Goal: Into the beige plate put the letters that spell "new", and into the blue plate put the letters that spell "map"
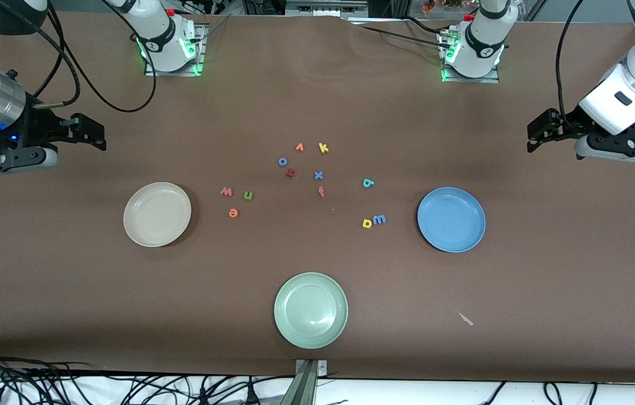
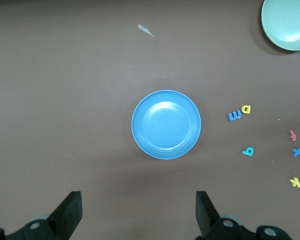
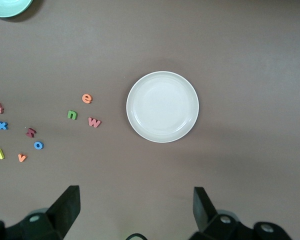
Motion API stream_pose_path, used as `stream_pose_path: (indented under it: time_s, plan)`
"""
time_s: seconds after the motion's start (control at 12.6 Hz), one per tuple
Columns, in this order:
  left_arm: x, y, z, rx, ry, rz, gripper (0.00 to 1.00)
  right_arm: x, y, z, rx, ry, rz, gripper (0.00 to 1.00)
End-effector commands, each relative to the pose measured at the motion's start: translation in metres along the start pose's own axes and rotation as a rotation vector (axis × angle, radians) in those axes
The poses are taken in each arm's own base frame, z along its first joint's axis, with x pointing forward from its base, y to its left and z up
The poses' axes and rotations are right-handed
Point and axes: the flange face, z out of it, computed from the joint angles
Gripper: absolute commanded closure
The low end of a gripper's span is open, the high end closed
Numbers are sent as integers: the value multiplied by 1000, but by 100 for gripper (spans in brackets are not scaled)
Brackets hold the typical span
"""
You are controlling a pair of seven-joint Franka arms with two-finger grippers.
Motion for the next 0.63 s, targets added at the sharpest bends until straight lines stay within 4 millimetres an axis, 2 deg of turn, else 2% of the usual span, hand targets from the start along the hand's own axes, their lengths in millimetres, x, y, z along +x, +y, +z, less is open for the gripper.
stream_pose_path:
  time_s: [0.0, 0.55]
  plan:
    - [-2, 2, -3, -17, -2, 10, 0, -2, 1, -7, 12, 8, 12, 0]
    - [-2, 2, -3, -17, -2, 10, 0, -2, -2, -8, 11, 9, 8, 0]
